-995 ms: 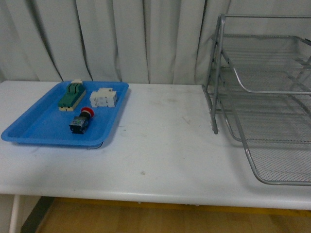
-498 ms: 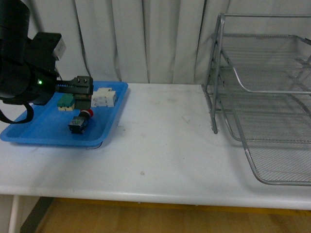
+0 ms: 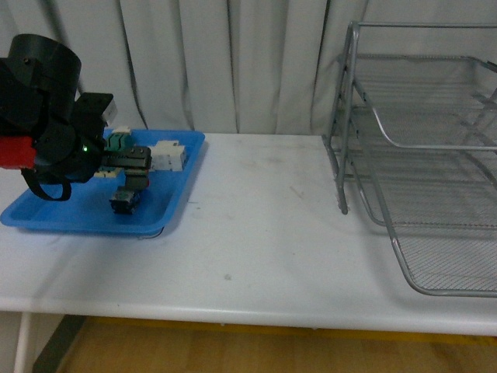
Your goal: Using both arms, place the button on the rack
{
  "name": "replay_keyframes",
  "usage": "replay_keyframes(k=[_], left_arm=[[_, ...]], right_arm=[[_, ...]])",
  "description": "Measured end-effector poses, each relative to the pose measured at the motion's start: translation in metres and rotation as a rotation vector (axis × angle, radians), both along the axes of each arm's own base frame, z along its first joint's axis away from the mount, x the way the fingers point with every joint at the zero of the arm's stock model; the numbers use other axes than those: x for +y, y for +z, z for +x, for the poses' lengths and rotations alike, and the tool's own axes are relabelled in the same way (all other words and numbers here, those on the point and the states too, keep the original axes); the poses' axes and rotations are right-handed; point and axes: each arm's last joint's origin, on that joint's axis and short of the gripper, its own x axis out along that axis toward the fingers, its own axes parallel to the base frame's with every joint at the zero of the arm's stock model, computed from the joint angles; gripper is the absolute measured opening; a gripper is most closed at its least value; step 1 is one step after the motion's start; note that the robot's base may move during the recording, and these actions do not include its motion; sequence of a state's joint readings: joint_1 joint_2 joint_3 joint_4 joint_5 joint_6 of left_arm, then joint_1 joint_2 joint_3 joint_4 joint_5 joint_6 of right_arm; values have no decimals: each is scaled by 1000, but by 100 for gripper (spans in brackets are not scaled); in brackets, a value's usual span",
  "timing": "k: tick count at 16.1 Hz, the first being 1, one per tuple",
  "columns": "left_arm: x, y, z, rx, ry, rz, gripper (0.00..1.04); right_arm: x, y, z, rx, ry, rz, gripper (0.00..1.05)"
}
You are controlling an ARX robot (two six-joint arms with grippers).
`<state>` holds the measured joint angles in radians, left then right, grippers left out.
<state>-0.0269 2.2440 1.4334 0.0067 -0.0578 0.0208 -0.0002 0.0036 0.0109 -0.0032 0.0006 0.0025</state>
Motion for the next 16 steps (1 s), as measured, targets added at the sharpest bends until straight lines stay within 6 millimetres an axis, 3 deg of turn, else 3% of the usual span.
replay_keyframes(k=[14,15,16], left_arm=[[-2,-46,21,71,-2,-51,98],[-3,-47,21,73,-8,-47,94],[-3,-46,22,67,-11,-46,83]], right_arm=[[0,0,0,0,0,0,98],[0,0,0,0,0,0,98],[0,0,0,0,0,0,98]])
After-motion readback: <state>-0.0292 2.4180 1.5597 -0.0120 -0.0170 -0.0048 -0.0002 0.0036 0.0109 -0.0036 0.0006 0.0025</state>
